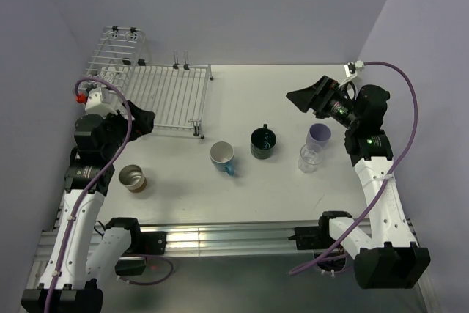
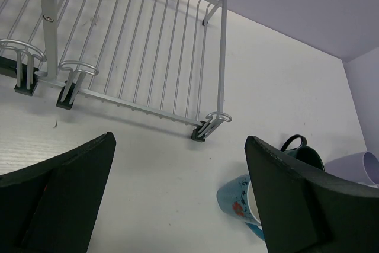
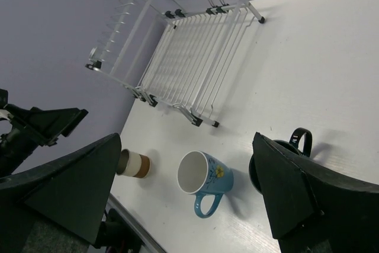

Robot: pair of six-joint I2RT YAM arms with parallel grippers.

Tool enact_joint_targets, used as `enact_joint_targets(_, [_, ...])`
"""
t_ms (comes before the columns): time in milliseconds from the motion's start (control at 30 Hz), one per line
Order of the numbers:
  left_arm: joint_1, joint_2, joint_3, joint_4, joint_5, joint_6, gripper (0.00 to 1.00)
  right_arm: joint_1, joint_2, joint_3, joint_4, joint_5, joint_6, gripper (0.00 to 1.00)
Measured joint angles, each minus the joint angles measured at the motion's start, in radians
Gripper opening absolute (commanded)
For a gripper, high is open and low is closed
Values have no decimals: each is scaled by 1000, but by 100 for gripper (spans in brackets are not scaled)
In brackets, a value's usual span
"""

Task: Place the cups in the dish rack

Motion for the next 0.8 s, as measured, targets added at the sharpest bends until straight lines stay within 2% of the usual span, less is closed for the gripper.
enact_joint_targets(800, [0, 0, 0, 0, 2, 0, 99, 32, -5, 0, -63, 84, -42, 100])
